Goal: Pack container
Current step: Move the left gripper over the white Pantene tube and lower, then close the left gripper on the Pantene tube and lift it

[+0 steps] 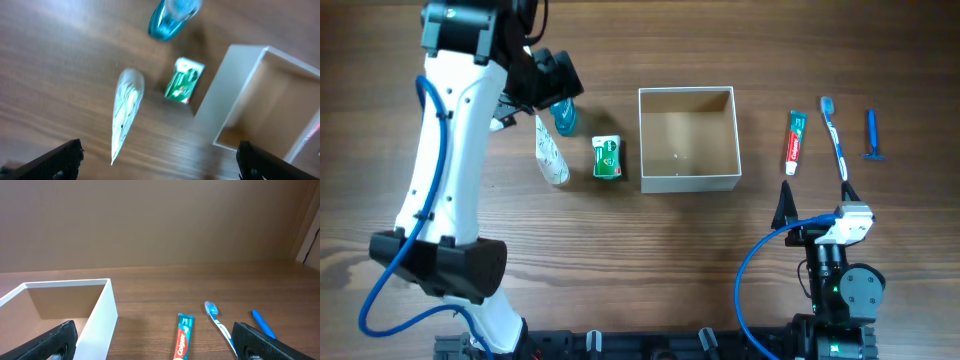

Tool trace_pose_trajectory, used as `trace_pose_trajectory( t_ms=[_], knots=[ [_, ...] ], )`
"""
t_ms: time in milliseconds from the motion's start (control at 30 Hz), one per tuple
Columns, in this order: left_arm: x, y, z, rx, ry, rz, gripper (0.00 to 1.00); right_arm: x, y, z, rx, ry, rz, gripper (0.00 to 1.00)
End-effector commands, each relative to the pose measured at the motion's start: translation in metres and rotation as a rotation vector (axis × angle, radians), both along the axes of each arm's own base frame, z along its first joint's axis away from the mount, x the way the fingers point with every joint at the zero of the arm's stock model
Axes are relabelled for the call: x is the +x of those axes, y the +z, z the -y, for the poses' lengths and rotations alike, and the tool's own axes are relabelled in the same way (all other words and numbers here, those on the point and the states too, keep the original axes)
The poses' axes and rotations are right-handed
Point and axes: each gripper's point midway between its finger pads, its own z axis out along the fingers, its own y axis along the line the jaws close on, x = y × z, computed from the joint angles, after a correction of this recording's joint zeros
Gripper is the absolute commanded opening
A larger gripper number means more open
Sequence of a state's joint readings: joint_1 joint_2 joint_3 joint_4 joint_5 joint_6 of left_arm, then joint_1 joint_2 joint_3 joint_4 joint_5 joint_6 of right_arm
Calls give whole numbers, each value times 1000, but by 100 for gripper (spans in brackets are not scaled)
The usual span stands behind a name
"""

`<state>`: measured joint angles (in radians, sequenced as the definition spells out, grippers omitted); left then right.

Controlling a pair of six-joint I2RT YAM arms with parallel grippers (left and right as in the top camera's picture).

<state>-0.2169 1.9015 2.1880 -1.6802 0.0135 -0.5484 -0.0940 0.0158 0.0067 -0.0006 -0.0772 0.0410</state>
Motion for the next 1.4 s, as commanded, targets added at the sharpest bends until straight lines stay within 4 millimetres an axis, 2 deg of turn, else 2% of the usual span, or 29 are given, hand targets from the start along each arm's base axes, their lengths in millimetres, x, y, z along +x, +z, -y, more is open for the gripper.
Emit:
trace_pose_trajectory(
  t_ms=[0, 200, 433, 633, 967, 1367],
  knots=[
    [-11, -29, 1, 13, -42, -111, 100, 0, 0, 1, 13, -11, 3, 100],
    [-17, -45, -1, 34, -163, -154, 100, 0, 0, 1, 13, -11, 3, 100],
    [-8, -46, -8, 37, -259, -122, 100, 0, 0, 1, 13, -11, 3, 100],
    [-1, -51, -18, 38, -255, -124, 100, 0, 0, 1, 13, -11, 3, 100],
    [-3, -72, -16, 34, -274, -208, 100, 0, 0, 1, 13, -11, 3, 100],
    [-10, -72, -11, 2, -363, -231, 100, 0, 0, 1, 13, -11, 3, 100]
  ],
)
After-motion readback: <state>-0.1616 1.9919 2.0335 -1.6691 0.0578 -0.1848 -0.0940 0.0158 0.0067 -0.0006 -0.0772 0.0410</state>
